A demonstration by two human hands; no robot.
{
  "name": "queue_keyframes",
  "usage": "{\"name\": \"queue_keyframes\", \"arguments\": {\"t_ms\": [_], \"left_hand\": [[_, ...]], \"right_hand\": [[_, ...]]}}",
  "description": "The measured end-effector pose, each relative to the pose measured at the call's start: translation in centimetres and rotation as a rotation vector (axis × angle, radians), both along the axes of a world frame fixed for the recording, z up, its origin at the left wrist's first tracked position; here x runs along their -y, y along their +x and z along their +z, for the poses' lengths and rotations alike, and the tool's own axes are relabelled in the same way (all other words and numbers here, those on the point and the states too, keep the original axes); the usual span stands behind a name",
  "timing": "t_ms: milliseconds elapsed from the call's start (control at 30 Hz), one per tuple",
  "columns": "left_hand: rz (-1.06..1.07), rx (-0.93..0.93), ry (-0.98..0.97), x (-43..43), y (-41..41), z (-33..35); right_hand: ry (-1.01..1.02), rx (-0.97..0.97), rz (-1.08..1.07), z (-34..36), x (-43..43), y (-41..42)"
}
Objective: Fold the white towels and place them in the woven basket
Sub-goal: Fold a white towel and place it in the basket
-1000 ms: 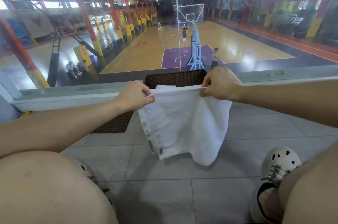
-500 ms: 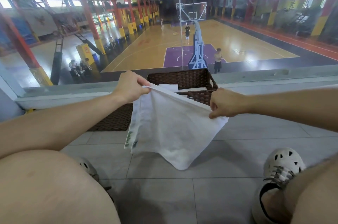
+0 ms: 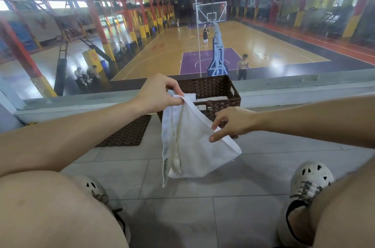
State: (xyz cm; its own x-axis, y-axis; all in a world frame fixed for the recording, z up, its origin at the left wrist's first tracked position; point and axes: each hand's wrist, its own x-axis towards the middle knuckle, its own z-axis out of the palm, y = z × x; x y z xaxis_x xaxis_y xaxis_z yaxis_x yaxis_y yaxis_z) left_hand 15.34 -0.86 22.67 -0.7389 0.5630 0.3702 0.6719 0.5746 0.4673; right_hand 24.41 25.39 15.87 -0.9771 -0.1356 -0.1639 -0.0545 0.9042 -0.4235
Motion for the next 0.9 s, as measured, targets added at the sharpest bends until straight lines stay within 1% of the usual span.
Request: {"name": "queue_keyframes", "arguments": {"t_ms": [100,200,300,400,467,533,633,700,767,800,833,900], "left_hand": [[-0.001,0.008,0.034,-0.2,0.2,0.4],[0.009,0.01,0.056,-0.3,0.3,0.4],[0.049,-0.059,0.035,0.0,-0.2,0.3],[0.137,-0.122,-0.039,1.4,-1.4,-0.2],[0.199,-0.106,-0.09,2.3,-1.9,-0.7],[0.242,-0.073,-0.083,2.8,-2.3,-0.9],[0.282,-0.048,-0.02,3.0,-2.5,-0.3],[0.302,-0.034,-0.025,3.1,-2.7,-0.2],[0.295,-0.036,-0.072,3.2,-2.6,-0.7],[0.286,-0.048,-0.087,3.1,-2.6,-1.0],[0.272,-0.064,-0.084,3.0,-2.6,-1.3],[0.226,-0.055,-0.043,2.6,-2.6,-1.5]], "right_hand": [[-0.098,0.026,-0.034,-0.8,1.1,-0.1],[-0.139,-0.03,-0.108,-1.6,2.2,-0.4],[-0.13,-0.105,-0.231,-1.7,2.5,-0.7],[-0.083,-0.277,-0.315,-0.6,1.4,-1.3],[-0.042,-0.329,-0.324,0.5,0.4,-1.6],[-0.002,-0.359,-0.311,1.8,-0.3,-1.8],[0.094,-0.473,-0.264,3.3,-0.8,-1.3],[0.235,-0.459,-0.228,3.5,-1.0,-0.9],[0.292,-0.394,-0.262,3.7,-1.4,-0.7],[0.277,-0.368,-0.294,4.1,-1.5,-0.6],[0.215,-0.346,-0.333,4.7,-1.3,-0.5],[-0.055,-0.261,-0.432,5.8,-0.9,-0.5]]}}
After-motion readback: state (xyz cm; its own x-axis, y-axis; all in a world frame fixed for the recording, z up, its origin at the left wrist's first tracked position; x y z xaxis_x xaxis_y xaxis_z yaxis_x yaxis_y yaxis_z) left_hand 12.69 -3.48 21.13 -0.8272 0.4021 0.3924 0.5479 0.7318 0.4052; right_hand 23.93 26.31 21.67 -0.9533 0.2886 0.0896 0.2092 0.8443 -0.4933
